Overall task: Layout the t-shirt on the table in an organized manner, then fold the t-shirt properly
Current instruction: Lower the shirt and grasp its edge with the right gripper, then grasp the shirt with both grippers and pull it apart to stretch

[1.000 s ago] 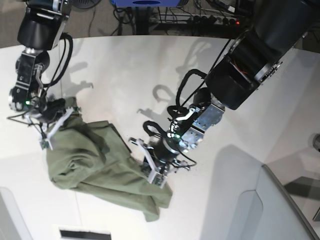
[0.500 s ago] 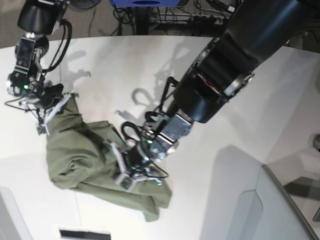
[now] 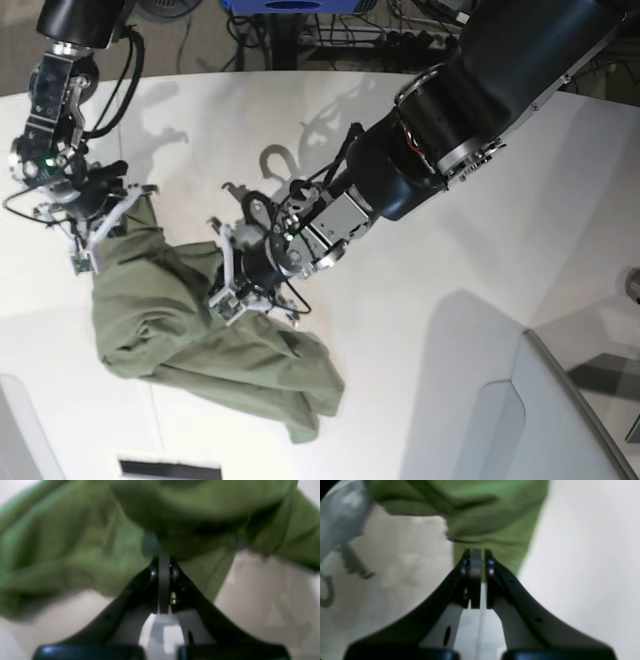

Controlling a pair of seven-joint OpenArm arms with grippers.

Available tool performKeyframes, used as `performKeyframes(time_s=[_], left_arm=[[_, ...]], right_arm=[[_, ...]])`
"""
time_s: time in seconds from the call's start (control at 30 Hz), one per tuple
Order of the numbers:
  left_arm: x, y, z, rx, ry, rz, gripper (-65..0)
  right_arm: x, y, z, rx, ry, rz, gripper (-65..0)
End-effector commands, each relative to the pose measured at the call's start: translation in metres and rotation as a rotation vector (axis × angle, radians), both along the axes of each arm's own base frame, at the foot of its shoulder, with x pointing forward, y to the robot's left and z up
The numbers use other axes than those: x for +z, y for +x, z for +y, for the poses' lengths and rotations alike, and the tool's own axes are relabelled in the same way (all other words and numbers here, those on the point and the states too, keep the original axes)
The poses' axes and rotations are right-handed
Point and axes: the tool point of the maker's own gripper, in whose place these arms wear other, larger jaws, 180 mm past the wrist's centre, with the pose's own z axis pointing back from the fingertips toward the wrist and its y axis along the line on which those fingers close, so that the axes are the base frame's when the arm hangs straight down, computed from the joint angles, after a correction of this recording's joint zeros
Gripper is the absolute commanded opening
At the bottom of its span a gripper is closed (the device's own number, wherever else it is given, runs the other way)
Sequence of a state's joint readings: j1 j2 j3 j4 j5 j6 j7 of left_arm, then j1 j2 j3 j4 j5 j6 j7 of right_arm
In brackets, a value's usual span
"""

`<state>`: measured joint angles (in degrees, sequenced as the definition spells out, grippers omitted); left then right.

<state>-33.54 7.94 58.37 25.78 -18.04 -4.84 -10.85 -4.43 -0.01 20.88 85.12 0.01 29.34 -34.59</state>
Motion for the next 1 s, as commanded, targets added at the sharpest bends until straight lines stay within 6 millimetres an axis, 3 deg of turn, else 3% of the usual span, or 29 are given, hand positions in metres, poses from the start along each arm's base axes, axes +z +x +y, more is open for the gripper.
performKeyframes(time_s=[0.0,0.1,0.2,0.27,0.33,0.43,0.53,0.6,0.77,0.97], left_arm=[[0.031,0.016,-0.017,-0.007,-0.061,-0.068,-65.0],[0.024,0.020,-0.003,0.062,-0.046,-0.075,-65.0],[-0.001,0.018,0.051,0.189,-0.039,-0.008,-65.0],[-0.006,0.011,0.084,0.276,-0.079,0.020,-65.0],[0.006,0.013,0.124,0.368,-0.129,0.002,-65.0],[0.024,0.002,0.169,0.470,-0.181,-0.017,-65.0],[0.046,-0.014,0.204,0.530,-0.203,-0.041,-65.0],[0.059,-0.027,0.220,0.558,-0.217,-0.062,-65.0],[0.077,-0.064,0.253,0.638,-0.246,-0.091,-65.0],[0.073,-0.094,0.265,0.676,-0.242,-0.066,-65.0]], right_arm=[[0.010,0.018,-0.008,-0.009,-0.009,-0.039,-62.9],[0.010,0.040,-0.018,-0.008,-0.007,-0.037,-62.9],[0.025,0.062,-0.012,0.009,-0.006,-0.079,-62.9],[0.037,0.071,0.006,0.078,-0.026,-0.110,-62.9],[0.047,0.081,0.036,0.177,-0.041,-0.139,-62.9],[0.056,0.101,0.078,0.306,-0.046,-0.160,-62.9],[0.052,0.123,0.096,0.348,-0.032,-0.137,-62.9],[0.051,0.140,0.109,0.345,0.018,-0.152,-62.9],[0.033,0.169,0.116,0.319,0.105,-0.134,-62.9],[-0.005,0.174,0.119,0.242,0.219,-0.079,-62.9]])
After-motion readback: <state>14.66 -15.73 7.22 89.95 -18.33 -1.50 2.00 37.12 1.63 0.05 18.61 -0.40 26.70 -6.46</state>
